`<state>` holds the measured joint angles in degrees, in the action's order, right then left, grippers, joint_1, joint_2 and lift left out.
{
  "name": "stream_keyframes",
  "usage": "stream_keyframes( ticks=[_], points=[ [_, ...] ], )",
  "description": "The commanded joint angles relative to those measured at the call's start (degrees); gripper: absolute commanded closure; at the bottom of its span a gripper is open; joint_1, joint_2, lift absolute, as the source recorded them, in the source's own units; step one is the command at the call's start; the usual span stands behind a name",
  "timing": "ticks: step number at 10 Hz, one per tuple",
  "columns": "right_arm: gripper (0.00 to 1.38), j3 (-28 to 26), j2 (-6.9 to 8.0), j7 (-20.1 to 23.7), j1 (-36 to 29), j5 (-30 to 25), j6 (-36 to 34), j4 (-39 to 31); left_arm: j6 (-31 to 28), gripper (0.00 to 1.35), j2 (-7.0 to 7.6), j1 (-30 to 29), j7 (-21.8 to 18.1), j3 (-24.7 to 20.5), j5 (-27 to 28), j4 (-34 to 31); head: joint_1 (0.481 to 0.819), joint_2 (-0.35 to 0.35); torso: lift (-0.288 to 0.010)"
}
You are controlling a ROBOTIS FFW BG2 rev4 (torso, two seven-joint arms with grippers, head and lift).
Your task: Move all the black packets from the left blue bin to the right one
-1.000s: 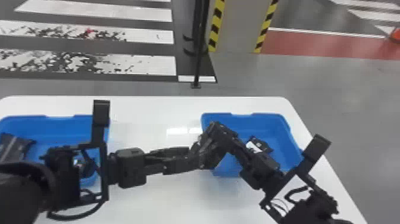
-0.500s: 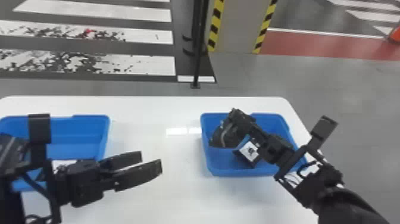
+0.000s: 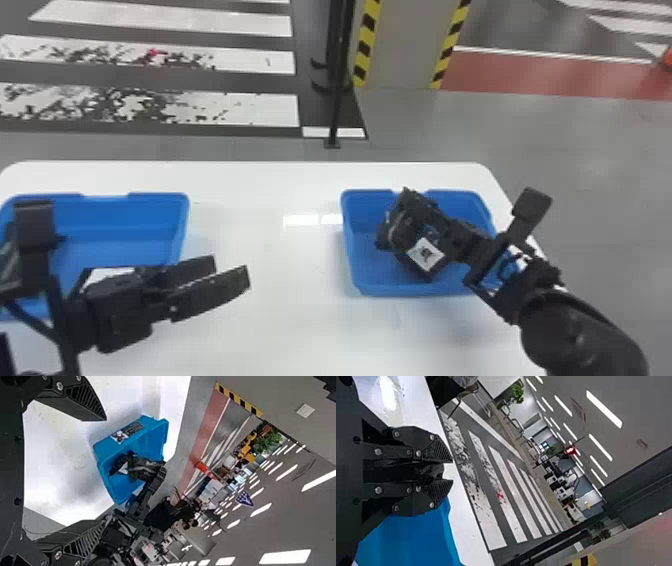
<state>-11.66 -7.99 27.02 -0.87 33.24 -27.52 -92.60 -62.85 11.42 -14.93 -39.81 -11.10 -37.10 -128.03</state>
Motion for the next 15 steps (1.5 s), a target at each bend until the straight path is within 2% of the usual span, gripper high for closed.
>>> stream_keyframes(
  ticks=[1, 2, 3, 5, 7, 9, 10, 12, 15],
  points=[
    [0.34, -0.1, 0.17, 0.0, -0.8, -0.1, 2.2, 0.6, 0.3, 0.14, -0.08, -0.3, 0.0, -0.4, 0.1, 0.0, 0.695, -0.157, -0.139],
    [0.14, -0.6, 0.87, -0.2, -3.9, -1.1, 6.6, -2.0, 0.4, 0.14, 0.0, -0.3, -0.1, -0.9, 0.2, 0.0, 0.695, -0.159, -0.139],
    [0.1, -1.4, 2.19, -1.2, -8.4, -4.8, 9.7, -7.7, 0.6, 0.14, 0.09, -0.3, -0.3, -1.8, 1.1, -0.1, 0.695, -0.163, -0.139],
    [0.1, -1.8, 5.27, -4.3, -19.0, -10.6, 13.3, -21.1, 0.7, 0.15, 0.27, -0.8, -0.9, -3.6, 4.6, -0.8, 0.695, -0.169, -0.139],
    [0.11, -1.6, 7.47, -4.9, -26.1, -12.2, 16.1, -27.3, 0.3, 0.15, 0.0, -1.5, -0.9, -5.8, 6.4, -0.8, 0.695, -0.148, -0.139],
    [0.11, -0.1, 8.05, -6.4, -32.3, -12.8, 18.0, -31.5, -0.1, 0.15, 0.0, -1.2, -0.9, -8.5, 10.1, -0.8, 0.695, -0.118, -0.139],
    [0.11, 0.0, 8.05, -7.6, -37.4, -14.8, 18.8, -35.3, -1.1, 0.15, 0.09, -0.4, -0.9, -10.4, 12.9, -0.8, 0.695, -0.09, -0.139],
    [0.11, 0.5, 8.05, -9.5, -44.1, -15.8, 19.5, -39.2, -3.2, 0.15, 1.06, 2.4, -0.9, -13.2, 17.9, -0.6, 0.695, -0.023, -0.139],
    [0.11, 0.6, 8.05, -10.0, -47.2, -13.8, 19.4, -39.2, -6.8, 0.15, 2.73, 9.6, -0.7, -14.0, 26.0, 6.2, 0.695, 0.078, -0.139]
  ],
)
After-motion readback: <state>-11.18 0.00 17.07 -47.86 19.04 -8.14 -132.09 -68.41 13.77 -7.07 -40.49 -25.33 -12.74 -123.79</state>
